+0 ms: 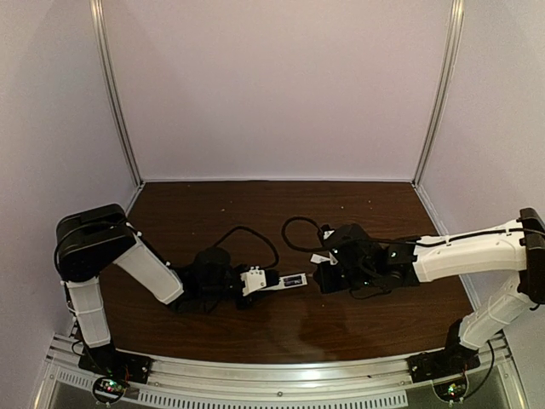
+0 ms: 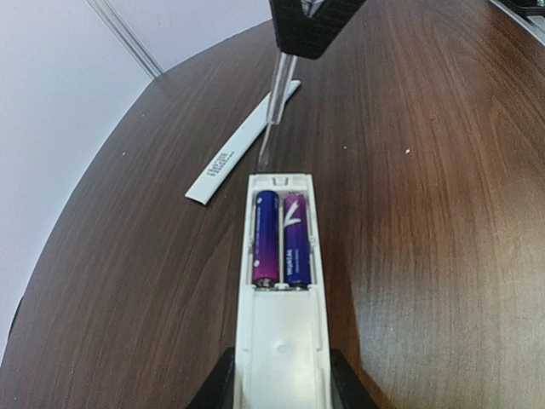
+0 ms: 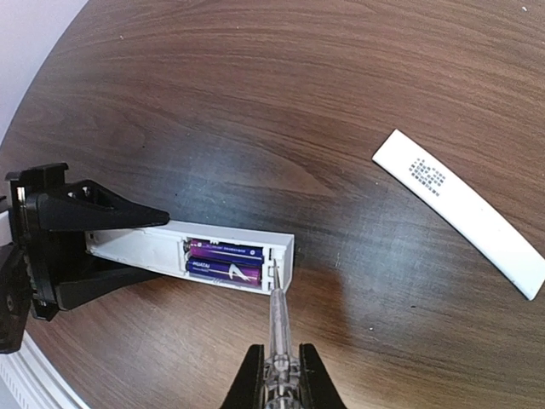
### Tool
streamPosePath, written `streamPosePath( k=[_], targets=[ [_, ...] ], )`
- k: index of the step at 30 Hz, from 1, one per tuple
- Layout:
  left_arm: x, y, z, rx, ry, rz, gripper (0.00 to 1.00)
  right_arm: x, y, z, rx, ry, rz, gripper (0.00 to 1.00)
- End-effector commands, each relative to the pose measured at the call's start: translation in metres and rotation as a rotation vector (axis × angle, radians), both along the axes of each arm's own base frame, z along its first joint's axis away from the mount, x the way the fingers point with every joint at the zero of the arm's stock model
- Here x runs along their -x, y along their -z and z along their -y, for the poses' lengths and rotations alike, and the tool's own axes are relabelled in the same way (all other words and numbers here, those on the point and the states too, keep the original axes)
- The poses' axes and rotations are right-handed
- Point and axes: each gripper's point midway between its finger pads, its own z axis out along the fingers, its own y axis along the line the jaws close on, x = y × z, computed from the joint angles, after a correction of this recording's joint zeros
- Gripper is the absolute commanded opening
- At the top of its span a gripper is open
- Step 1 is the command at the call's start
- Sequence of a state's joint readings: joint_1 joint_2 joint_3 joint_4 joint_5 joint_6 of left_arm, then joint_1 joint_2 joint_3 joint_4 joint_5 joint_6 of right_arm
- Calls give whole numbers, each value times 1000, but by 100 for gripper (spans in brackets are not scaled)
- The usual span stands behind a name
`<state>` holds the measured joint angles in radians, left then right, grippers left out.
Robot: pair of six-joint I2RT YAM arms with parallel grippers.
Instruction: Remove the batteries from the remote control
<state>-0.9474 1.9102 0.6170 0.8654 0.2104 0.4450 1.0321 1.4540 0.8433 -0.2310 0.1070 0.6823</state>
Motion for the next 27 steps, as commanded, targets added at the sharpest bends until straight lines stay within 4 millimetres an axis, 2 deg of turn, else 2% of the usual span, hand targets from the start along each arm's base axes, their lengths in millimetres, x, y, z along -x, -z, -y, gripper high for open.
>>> streamPosePath(
  k=[1, 27],
  targets=[
    [-6, -11, 10, 35, -2, 49, 0, 2, 7, -4, -3, -2, -20, 0],
    [-6, -7, 12, 21, -15, 62, 0, 2, 16, -10, 3, -9, -31, 0]
  ],
)
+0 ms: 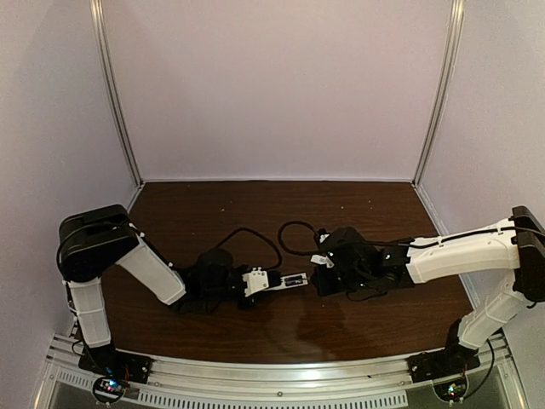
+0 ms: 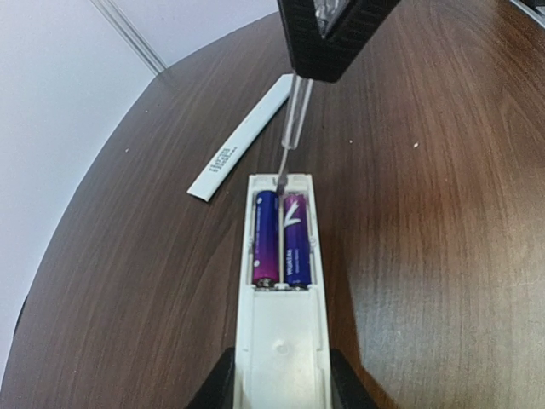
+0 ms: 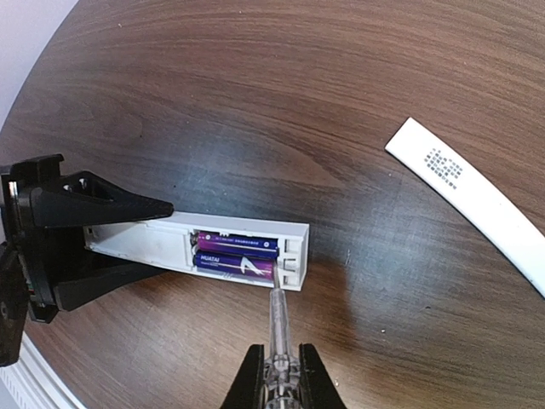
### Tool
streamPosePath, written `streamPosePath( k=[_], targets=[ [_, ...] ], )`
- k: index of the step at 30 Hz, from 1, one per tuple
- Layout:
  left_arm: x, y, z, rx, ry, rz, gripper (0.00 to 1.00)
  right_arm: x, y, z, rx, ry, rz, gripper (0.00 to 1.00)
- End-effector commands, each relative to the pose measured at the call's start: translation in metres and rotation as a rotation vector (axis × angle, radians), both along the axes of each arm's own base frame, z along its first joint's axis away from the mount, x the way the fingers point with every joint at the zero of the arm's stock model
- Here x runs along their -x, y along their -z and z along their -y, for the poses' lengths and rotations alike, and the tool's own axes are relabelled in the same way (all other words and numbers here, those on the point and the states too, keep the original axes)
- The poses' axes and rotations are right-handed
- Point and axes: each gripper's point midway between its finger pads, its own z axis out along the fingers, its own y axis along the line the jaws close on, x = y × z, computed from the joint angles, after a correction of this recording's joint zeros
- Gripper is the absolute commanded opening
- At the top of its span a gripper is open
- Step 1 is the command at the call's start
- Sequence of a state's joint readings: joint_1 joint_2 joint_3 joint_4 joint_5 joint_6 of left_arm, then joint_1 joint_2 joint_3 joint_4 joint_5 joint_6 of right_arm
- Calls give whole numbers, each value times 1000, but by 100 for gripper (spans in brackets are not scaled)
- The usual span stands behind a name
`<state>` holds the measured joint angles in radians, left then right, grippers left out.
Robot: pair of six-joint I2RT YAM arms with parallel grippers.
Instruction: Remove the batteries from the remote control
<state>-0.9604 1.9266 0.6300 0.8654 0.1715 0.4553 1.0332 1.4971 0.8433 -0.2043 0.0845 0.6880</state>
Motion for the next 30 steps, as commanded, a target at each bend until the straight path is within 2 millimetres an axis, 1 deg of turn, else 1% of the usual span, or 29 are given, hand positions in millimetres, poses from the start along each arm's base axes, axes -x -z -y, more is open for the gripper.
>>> streamPosePath(
  k=[1, 6, 13, 16, 23, 30],
  targets=[
    [-4, -10, 9, 35, 3, 43, 0, 0, 4, -3, 3, 4, -4, 0],
    [-3, -10, 10, 34, 4, 45, 0, -2, 7, -1, 18, 15, 0, 0],
    [-5, -7, 10, 26, -3, 46, 0, -3, -2, 0, 7, 25, 20, 0],
    [-5, -6, 11, 25, -2, 46, 0, -3, -3, 1, 6, 27, 22, 0],
    [-5, -6, 12, 23, 0, 47, 0, -5, 2, 0, 20, 31, 24, 0],
    [-6, -1, 13, 11, -4, 45, 0, -6, -1, 3, 25, 41, 35, 0]
  ],
)
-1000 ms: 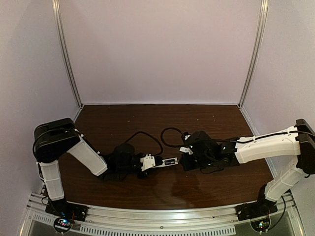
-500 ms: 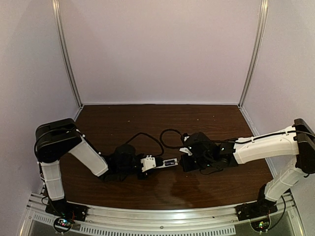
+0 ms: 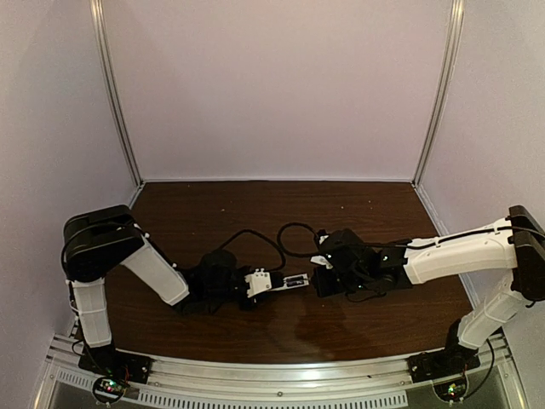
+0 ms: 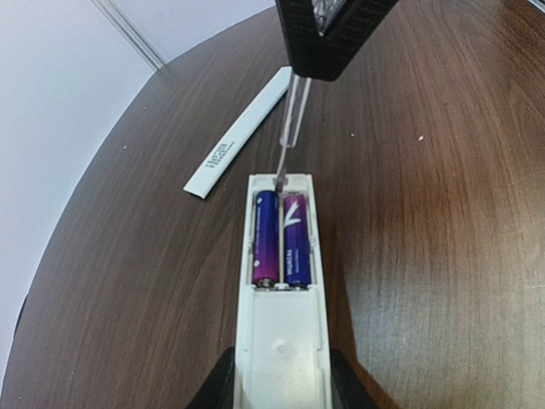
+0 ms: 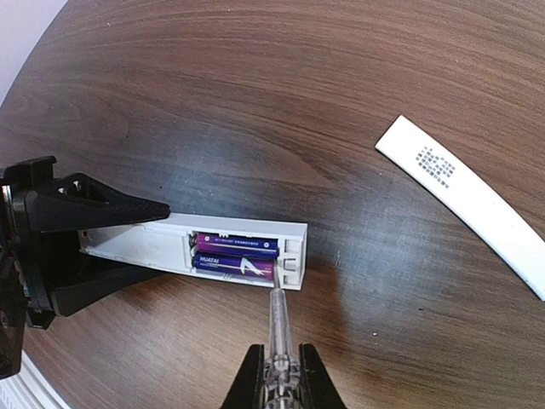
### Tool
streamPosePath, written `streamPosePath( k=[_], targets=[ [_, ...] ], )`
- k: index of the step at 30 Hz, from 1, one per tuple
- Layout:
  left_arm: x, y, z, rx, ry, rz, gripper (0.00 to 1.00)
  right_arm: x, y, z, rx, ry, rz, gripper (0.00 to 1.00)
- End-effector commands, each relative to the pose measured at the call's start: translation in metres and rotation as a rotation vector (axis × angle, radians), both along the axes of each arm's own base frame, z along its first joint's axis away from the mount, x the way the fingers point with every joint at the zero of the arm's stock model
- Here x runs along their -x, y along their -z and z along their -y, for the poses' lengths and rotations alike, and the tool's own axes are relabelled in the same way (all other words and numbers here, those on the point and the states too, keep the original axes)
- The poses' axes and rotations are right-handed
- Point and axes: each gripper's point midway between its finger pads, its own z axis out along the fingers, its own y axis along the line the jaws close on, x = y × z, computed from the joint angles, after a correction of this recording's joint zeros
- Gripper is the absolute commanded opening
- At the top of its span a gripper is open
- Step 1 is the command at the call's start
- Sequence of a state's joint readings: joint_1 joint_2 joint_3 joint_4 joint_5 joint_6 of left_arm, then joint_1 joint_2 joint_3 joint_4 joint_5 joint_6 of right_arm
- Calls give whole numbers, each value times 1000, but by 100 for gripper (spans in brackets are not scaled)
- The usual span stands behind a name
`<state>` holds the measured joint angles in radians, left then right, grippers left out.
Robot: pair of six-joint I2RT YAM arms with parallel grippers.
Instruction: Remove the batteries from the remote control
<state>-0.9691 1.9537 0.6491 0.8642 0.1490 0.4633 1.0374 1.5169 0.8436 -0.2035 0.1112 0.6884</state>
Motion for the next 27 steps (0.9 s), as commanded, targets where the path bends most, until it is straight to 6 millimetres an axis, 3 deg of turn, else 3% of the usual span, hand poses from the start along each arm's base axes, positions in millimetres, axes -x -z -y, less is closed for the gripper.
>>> streamPosePath(
  k=[1, 27],
  targets=[
    [-4, -6, 9, 26, 6, 35, 0, -4, -8, 1, 1, 28, 28, 0],
    [-4, -3, 10, 15, 3, 38, 0, -10, -4, 2, 38, 48, 46, 0]
  ],
)
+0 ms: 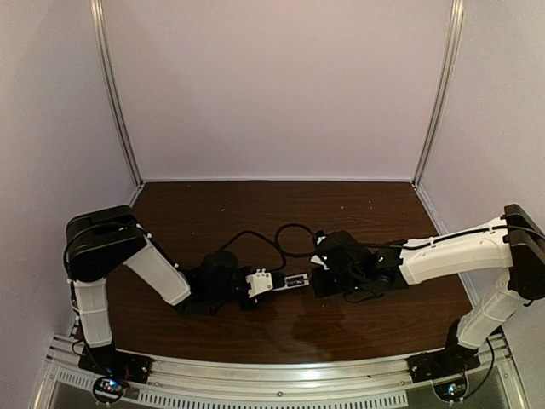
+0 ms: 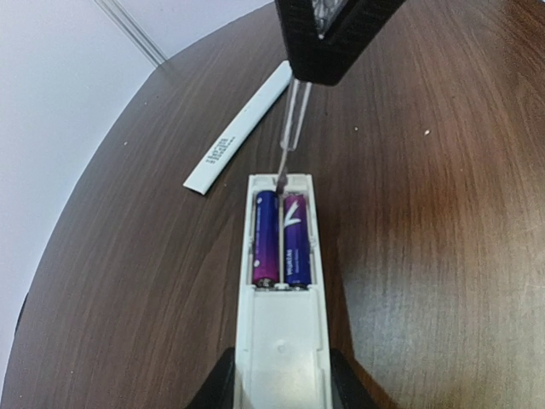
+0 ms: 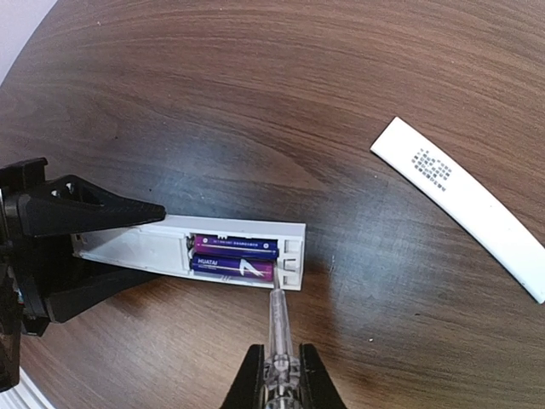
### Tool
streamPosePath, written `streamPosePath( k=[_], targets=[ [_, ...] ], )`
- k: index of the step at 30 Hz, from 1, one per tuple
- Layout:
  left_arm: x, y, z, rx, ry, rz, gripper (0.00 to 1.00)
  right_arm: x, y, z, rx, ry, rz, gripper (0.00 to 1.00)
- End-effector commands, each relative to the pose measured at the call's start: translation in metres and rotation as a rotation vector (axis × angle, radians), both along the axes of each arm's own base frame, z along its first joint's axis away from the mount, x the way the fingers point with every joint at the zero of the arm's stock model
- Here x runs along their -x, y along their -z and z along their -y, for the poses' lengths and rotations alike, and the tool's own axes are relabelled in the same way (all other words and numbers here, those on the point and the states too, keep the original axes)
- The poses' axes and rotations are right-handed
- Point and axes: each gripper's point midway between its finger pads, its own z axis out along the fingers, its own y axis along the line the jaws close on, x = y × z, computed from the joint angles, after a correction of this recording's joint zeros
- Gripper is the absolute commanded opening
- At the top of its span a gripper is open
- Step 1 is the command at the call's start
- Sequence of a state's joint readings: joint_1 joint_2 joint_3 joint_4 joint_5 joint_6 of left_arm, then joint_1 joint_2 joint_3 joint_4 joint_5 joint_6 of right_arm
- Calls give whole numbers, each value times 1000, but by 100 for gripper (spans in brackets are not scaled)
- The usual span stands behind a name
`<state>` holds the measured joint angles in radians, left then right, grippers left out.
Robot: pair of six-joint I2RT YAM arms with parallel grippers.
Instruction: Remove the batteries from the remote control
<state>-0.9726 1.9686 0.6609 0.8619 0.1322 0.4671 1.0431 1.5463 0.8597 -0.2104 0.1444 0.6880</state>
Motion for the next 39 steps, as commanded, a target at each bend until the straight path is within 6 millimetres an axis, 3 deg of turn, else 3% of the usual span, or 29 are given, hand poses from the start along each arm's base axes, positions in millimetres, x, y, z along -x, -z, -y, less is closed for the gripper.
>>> streamPosePath(
  k=[1, 25, 39],
  targets=[
    [-1, -6, 9, 25, 13, 32, 0, -7, -10, 2, 6, 35, 38, 0],
    [-2, -4, 9, 19, 11, 32, 0, -9, -15, 4, 9, 51, 60, 0],
    [-2, -4, 10, 19, 10, 35, 0, -6, -3, -6, 9, 23, 30, 0]
  ],
)
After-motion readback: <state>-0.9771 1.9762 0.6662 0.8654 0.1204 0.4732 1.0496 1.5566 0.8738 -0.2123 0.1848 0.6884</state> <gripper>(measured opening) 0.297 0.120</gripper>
